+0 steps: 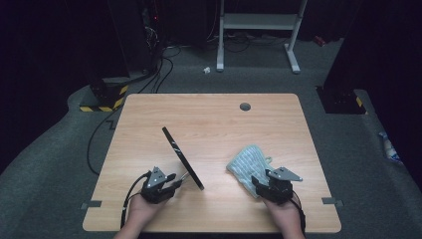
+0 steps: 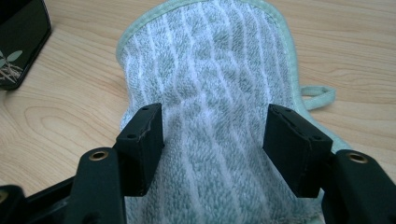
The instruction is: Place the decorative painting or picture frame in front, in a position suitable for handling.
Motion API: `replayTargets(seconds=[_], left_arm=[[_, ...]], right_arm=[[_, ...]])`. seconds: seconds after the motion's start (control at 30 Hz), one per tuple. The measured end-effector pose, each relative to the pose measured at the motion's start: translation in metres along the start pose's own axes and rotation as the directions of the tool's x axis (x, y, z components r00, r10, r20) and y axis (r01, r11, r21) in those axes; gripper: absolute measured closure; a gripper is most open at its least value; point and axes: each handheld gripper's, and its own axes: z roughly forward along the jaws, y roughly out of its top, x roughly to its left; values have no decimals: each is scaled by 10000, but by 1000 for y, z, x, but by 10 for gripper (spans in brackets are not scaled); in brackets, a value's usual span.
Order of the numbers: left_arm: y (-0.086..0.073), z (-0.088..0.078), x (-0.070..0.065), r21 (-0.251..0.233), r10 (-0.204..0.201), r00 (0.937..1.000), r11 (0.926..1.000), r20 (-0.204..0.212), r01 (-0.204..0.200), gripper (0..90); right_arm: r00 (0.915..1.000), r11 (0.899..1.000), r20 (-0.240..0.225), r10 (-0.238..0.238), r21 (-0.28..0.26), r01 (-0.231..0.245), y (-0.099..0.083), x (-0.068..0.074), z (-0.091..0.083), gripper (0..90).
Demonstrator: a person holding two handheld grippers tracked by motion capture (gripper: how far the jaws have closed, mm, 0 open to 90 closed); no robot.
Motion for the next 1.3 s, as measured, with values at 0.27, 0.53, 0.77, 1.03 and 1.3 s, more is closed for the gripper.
replayTargets(seconds=[0.27,0.53,0.77,1.03,1.3], left_arm=[[7,13,1,797,-28,9997,9968,232,9,740],[9,16,2,790,54,9997,9968,246,-73,846],[10,17,4,823,146,9998,9965,107,-154,882],[14,23,10,766,-52,10000,9970,-58,57,884],[18,28,14,766,-359,9990,9963,-247,377,884]], right_arm=[[10000,10000,43,30,-14,-30,0,-1,-1,378],[10000,10000,71,-40,-22,41,0,1,-1,380],[9999,10000,91,-68,-41,68,1,2,-2,389],[9999,9999,105,-51,-113,53,2,1,-3,382],[10000,9999,40,-39,-115,40,9,3,-3,340]])
